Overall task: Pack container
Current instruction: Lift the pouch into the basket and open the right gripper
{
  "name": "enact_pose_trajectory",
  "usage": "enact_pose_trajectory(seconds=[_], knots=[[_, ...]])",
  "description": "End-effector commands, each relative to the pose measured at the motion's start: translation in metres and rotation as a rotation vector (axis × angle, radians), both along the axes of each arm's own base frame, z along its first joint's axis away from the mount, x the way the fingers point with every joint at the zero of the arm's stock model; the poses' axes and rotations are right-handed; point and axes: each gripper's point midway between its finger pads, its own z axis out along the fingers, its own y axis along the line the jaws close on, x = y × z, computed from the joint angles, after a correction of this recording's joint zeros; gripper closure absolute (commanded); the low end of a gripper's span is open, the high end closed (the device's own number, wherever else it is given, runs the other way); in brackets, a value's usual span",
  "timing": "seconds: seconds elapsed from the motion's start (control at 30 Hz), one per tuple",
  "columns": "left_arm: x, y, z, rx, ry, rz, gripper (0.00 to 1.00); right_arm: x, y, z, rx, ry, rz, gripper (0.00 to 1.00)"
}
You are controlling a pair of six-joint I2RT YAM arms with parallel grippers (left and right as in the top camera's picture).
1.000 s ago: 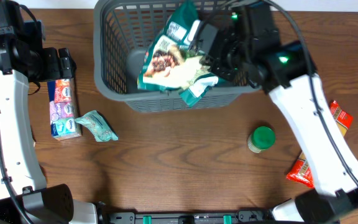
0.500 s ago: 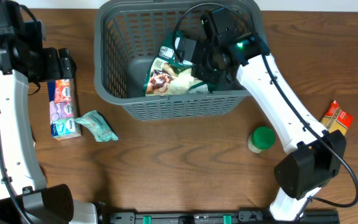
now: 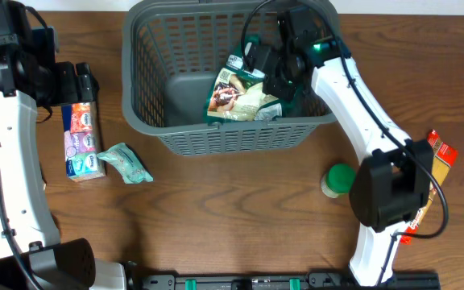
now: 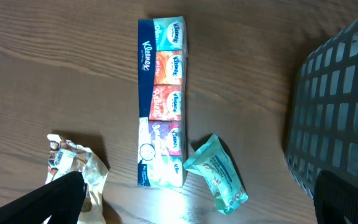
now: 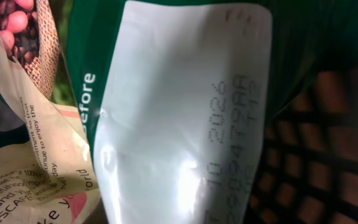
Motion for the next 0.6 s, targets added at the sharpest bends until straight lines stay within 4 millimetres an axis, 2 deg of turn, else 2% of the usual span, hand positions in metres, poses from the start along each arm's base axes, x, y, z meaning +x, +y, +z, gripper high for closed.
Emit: enact_pose_trajectory(seconds=[0.0, 0.17, 0.2, 0.27, 0.3, 0.47, 0.57], knots=[[-0.003, -0.001, 0.005, 0.011, -0.01, -0.016, 0.01, 0.005, 0.009, 0.012, 0.045, -0.023, 0.019, 0.99], [-0.004, -0.001, 0.005, 0.011, -0.007, -0.016, 0.02, 0.005, 0.009, 0.011, 0.045, -0.023, 0.019, 0.99], [-0.004, -0.001, 0.005, 0.011, -0.007, -0.016, 0.01, 0.004, 0.008, 0.011, 0.044, -0.02, 0.018, 0.95], [-0.004, -0.001, 0.005, 0.011, -0.007, -0.016, 0.01, 0.002, 0.008, 0.01, 0.05, -0.003, -0.001, 0.63], [-0.004, -0.001, 0.005, 0.011, -0.007, -0.016, 0.01, 0.001, 0.008, 0.009, 0.057, 0.006, -0.017, 0.03], [-0.004, -0.001, 0.005, 0.01, -0.007, -0.016, 0.01, -0.004, 0.018, 0.015, 0.13, 0.046, -0.09, 0.01], [-0.005, -0.001, 0.006, 0.011, -0.01, -0.016, 0.01, -0.006, 0.029, 0.034, 0.184, 0.021, -0.062, 0.01]])
